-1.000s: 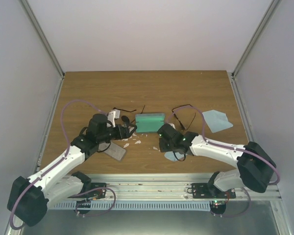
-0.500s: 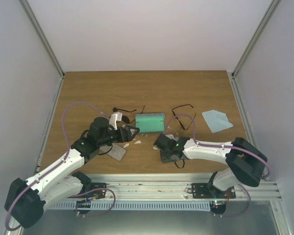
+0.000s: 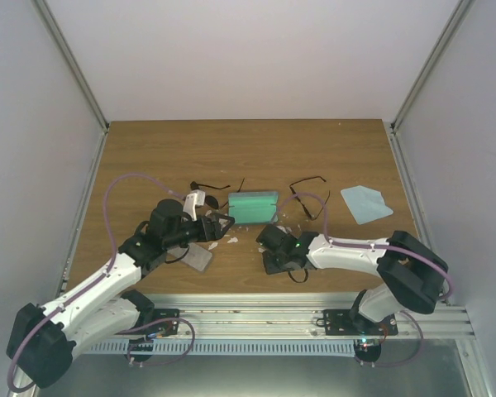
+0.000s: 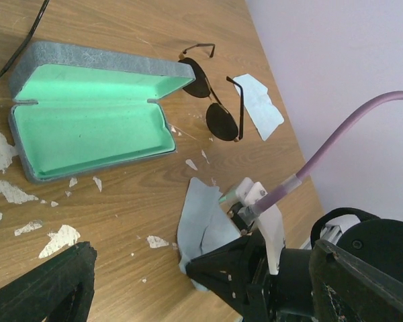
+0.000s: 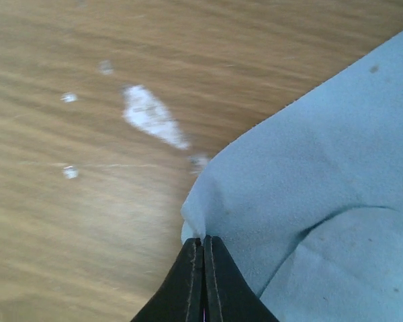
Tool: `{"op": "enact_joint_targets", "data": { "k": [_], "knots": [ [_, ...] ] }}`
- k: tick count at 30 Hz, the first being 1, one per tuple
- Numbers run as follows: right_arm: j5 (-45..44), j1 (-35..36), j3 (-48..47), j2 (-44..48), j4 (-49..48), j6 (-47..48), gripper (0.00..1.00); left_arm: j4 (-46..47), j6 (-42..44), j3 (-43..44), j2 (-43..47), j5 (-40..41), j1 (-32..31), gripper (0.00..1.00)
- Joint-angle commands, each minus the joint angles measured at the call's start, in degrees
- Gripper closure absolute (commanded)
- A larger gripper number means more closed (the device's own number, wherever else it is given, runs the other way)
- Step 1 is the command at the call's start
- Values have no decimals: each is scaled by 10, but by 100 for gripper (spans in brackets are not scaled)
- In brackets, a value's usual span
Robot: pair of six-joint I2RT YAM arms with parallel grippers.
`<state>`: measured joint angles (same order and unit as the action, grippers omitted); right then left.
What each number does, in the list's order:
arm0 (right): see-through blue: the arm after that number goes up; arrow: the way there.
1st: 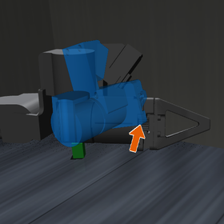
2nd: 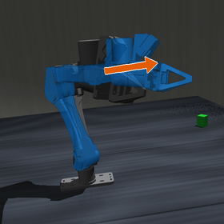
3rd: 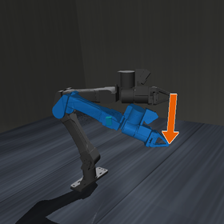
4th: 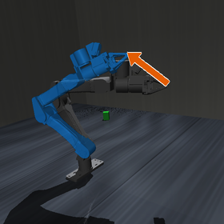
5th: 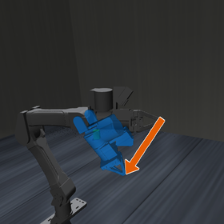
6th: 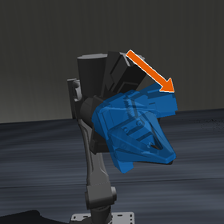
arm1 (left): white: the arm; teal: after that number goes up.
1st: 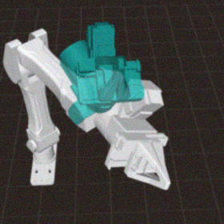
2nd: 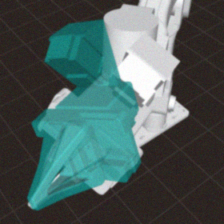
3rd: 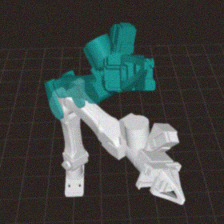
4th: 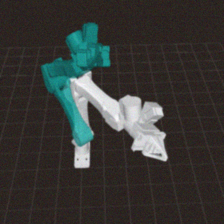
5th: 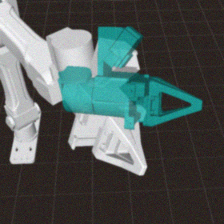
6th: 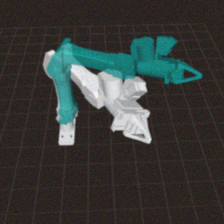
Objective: Organize the sunglasses
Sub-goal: Adjust the glasses cleaning cloth at the center of the board.
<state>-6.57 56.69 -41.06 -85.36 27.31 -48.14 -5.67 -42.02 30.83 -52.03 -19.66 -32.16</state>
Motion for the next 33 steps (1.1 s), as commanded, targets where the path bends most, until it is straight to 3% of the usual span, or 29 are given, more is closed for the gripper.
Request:
{"op": "enact_joint_targets", "data": {
  "k": [1, 7, 11, 14, 17, 22, 28, 33],
  "knots": [
    [97, 8, -7, -16, -71, 53, 100, 11, -3, -8, -2, -1, -4, 14],
    [122, 12, -46, -64, -95, 111, 98, 16, -9, -15, -17, -4, -5, 14],
    [71, 18, -29, -8, -70, 77, 69, 33, -12, -19, -38, -18, -8, 16],
    [10, 18, -12, 40, -27, 33, 58, 50, -17, -21, -60, -25, -16, 20],
    [-39, 17, 9, 74, 8, -24, 59, 68, -18, -19, -88, -31, -27, 29],
    [-106, -5, 30, 94, 75, -99, 71, 102, -15, -10, -151, -50, -46, 50],
    [-69, -49, 80, 120, 42, -86, 80, 128, 4, 30, -252, -61, -89, 67],
    [-49, -76, 100, 126, 23, -66, 83, 127, 41, 114, -359, -37, -128, 78]
  ]
}}
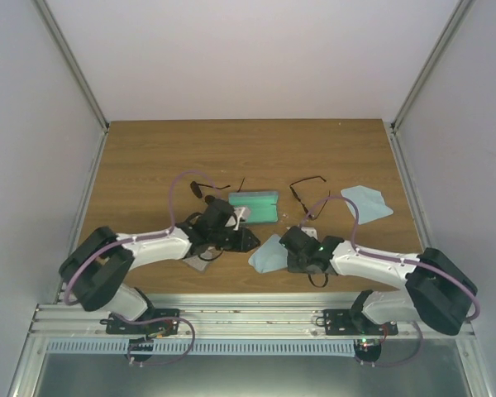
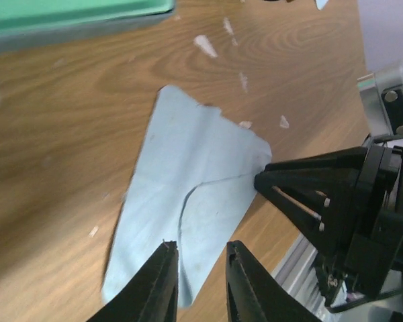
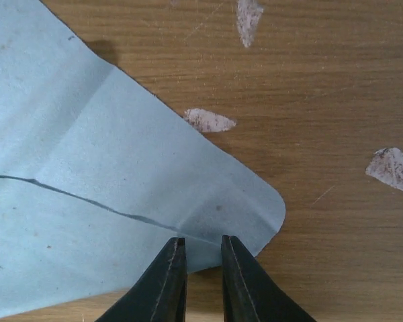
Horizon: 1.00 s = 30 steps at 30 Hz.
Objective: Organize the sunglasses
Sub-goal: Adjust the glasses cleaning cloth at the center of the board.
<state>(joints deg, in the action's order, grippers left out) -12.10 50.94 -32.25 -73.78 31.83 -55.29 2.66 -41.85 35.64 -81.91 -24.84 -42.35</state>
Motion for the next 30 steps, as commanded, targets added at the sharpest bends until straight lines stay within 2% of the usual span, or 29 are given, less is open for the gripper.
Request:
{"op": "enact_joint_targets", "data": {
  "k": [1, 4, 8, 13, 16, 23, 30],
  "knots": [
    [7, -23, 13, 12, -22, 8, 84, 39, 46, 84, -79, 31, -33, 79],
    [11, -37, 17, 17, -25, 18, 85, 26, 68, 136, -133, 72, -52, 81],
    [17, -50, 24, 32, -31, 25, 85, 4, 81, 192, -203, 85, -68, 85],
    [22, -55, 30, 61, -33, 26, 85, -16, 95, 225, -269, 99, -83, 88],
    [22, -56, 34, 81, -31, 26, 85, -36, 100, 232, -294, 137, -87, 89],
    [28, -56, 31, 88, -34, 45, 84, -77, 73, 207, -281, 268, -89, 91],
    [44, -53, 5, 48, -55, 81, 75, -82, 19, 149, -220, 299, -88, 92]
  ]
}}
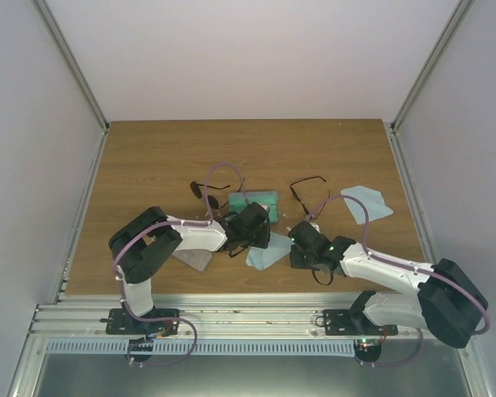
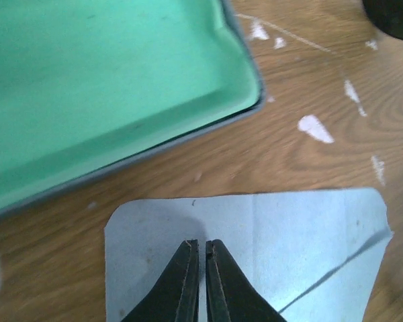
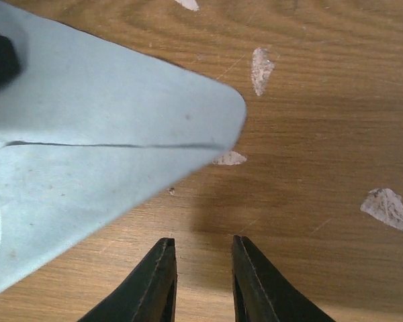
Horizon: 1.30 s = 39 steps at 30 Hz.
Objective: Organize the sunglasses
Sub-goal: Adjust the glasses cleaning cloth at the center of the board.
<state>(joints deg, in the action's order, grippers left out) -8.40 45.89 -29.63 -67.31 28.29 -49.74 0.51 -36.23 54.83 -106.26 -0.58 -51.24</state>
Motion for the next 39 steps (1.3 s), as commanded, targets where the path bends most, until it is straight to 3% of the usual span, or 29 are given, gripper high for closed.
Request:
{"op": "enact_joint_targets", "data": {
  "k": [1, 12, 17, 27, 39],
  "knots": [
    [6, -1, -26, -20, -21, 28, 74, -60, -44, -50, 31, 55, 1, 92],
    [-11, 37, -71, -59, -15, 34, 63, -52, -90, -104, 160, 27, 12, 89],
    [-11, 67, -108, -119, -30, 38, 62, 1, -119, -157, 203, -35, 16, 88],
    [25, 80, -148, -209, -105, 62, 64, 205, -198, -271, 193, -152, 37, 89],
    [-25, 109, -199, -281, -60, 49, 66, 227, -224, -304, 190, -149, 40, 91]
  ]
}}
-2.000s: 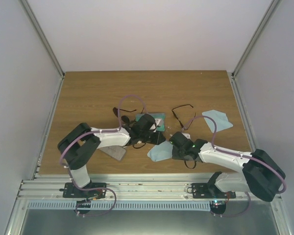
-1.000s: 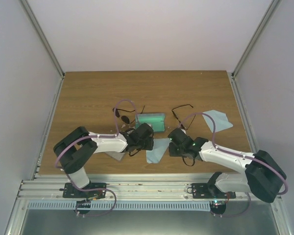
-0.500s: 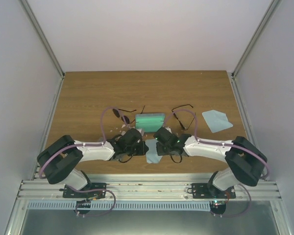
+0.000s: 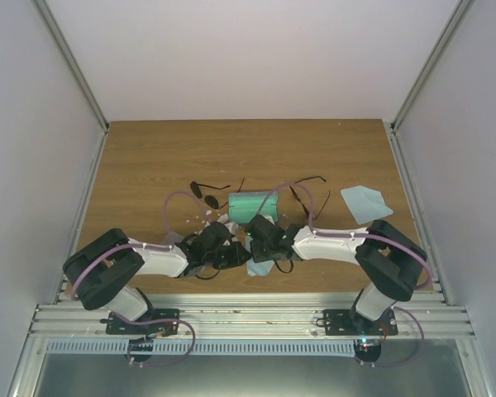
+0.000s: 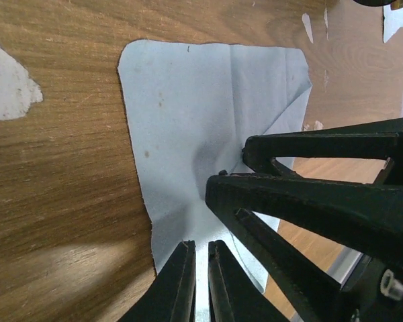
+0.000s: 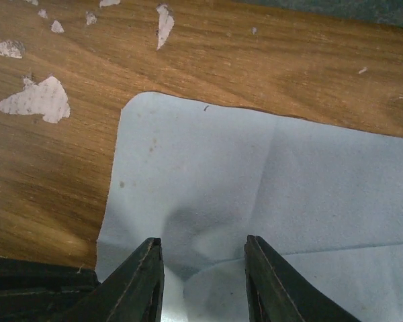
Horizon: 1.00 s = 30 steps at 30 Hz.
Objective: Organize the sunglasses
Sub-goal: Adjust the glasses cleaning cloth at the center of the board.
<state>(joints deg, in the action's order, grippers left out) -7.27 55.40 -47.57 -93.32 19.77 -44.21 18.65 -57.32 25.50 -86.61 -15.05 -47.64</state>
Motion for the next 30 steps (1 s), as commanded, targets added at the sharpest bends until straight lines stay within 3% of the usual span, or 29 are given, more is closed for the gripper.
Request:
{"op": "enact_joint_targets", "data": {
  "k": [1, 16, 23, 30],
  "knots": [
    [-42, 17, -23, -25, 34, -10, 66, 46, -14, -11, -8, -5, 4, 91],
    [-97, 44, -38, -16, 120, -54, 81, 41, -20, -17, -9, 2, 4, 91],
    [-71, 44, -27, -5, 110, -52, 99, 41, -16, -13, -8, 2, 4, 91],
    [-77, 44, -24, 20, 120, -60, 99, 45, -9, -11, 0, -4, 4, 91]
  ]
}}
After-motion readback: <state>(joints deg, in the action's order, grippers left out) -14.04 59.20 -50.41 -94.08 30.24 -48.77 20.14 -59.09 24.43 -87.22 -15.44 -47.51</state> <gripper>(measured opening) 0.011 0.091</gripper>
